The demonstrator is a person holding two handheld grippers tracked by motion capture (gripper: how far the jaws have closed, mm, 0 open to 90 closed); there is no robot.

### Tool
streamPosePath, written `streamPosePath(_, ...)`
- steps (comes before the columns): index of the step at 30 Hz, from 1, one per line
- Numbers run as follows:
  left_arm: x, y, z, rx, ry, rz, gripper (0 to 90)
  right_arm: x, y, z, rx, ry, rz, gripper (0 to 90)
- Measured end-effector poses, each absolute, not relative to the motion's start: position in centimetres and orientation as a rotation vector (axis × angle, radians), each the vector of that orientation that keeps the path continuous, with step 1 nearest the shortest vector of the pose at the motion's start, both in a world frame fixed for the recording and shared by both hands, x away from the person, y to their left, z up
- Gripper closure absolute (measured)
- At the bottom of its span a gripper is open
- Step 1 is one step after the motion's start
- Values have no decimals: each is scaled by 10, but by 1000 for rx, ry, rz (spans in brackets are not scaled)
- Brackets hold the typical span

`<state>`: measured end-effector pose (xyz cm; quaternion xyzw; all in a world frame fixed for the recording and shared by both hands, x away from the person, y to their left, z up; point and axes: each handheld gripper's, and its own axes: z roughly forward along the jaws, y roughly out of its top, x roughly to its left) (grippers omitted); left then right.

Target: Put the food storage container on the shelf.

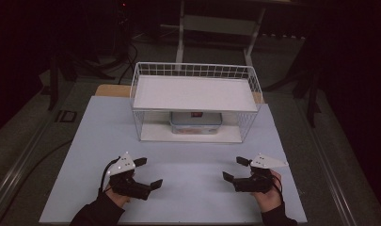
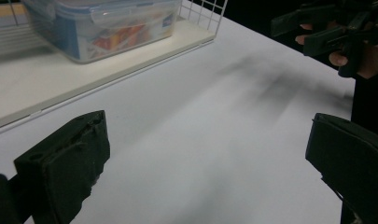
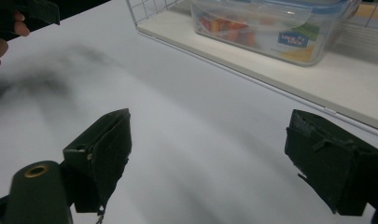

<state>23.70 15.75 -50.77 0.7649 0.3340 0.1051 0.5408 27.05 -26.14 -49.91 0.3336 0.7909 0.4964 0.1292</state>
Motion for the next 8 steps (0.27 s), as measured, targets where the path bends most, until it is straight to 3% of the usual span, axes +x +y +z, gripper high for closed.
streamPosePath(8, 238, 154, -510, 1841, 763, 243, 0, 272, -258, -501, 958, 2329, 1426, 144)
